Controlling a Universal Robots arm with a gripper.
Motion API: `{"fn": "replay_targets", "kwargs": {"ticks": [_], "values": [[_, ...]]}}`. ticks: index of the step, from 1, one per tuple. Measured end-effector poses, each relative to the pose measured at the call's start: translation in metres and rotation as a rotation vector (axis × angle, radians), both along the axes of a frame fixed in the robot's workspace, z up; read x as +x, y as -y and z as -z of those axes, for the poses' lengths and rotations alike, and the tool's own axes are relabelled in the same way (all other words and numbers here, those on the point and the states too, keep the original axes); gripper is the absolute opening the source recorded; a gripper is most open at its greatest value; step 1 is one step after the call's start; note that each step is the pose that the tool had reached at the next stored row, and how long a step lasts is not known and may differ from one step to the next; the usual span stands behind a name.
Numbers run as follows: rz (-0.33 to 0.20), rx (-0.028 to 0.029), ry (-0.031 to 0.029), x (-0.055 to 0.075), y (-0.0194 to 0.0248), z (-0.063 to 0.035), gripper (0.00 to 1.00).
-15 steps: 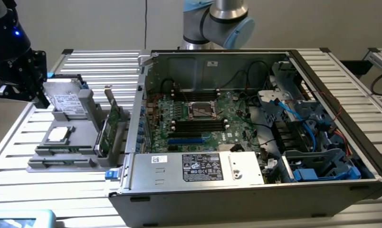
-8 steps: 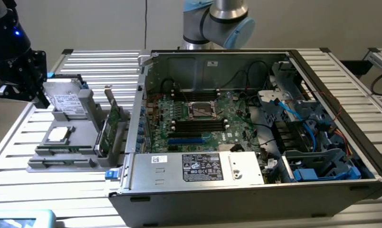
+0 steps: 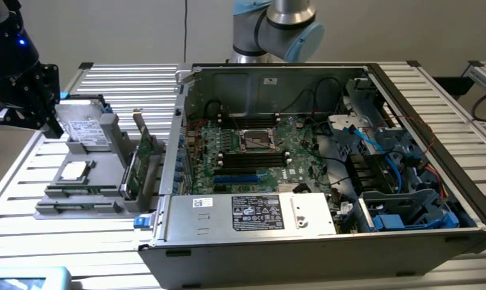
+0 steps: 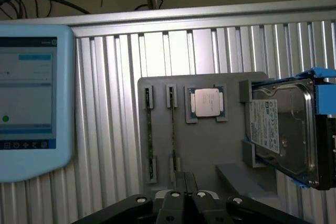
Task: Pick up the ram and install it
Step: 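Pick up the ram and move it above insertion slot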
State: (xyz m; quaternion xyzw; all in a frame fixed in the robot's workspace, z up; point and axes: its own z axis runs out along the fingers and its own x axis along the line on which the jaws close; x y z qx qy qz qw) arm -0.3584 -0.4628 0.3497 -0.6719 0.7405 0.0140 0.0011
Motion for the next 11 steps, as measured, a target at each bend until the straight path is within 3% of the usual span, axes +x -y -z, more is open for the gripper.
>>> {"fn": "replay_targets", "kwargs": {"ticks": [6, 9, 11], "values": [[0.000, 0.0002, 0.0002, 0.000, 0.0000, 0.0029, 0.36], [0.000, 0.0001, 0.0001, 0.000, 0.0007, 0.0083, 0.36], [0.000, 0.0001, -0.0004, -0.001, 0.0036, 0.0121, 0.36]]}}
